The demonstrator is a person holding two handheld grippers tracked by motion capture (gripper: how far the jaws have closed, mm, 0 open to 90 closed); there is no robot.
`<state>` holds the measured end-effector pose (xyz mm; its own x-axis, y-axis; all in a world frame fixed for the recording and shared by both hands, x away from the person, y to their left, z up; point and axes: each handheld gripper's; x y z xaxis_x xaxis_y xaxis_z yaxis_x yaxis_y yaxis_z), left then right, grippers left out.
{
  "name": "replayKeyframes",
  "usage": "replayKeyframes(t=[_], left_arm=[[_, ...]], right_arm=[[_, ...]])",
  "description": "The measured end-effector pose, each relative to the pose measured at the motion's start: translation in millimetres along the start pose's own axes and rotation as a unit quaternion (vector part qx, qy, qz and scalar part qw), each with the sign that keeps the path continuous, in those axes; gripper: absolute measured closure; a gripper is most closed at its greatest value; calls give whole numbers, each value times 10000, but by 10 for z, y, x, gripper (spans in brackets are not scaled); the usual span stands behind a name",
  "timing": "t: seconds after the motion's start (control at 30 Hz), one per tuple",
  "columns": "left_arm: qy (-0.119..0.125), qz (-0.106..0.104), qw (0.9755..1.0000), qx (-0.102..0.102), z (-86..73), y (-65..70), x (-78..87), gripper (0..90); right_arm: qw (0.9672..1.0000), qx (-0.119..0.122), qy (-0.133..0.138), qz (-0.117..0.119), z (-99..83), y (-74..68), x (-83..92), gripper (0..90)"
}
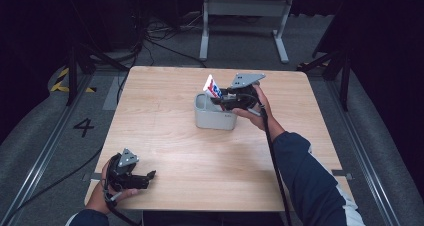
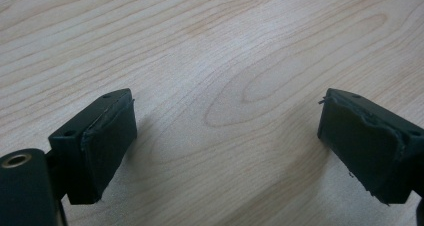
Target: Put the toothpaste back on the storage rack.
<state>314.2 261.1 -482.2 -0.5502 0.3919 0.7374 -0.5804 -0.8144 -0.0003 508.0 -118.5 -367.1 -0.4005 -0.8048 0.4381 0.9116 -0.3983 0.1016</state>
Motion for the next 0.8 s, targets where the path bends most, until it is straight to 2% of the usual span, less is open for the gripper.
replayKeyframes(t=[0.23, 0.5, 0.8], left_arm=[[-16, 4, 10000, -19, 0, -3, 2, 93], [-4, 7, 10000, 13, -1, 2, 1, 93], [2, -2, 10000, 49, -7, 8, 4, 92]], right_arm=[[9999, 10, -135, -20, -79, -12, 66, 593], [9995, 54, -319, -70, -114, -35, 76, 584], [9983, -10, -574, -81, -210, -8, 55, 573]])
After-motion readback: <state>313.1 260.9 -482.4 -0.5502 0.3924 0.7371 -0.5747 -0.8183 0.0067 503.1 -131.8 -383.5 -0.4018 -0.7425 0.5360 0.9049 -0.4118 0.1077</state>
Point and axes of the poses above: each handheld gripper's, and its own axes: x roughly backward along the jaws, z roughly out of its top, y roughly to its right
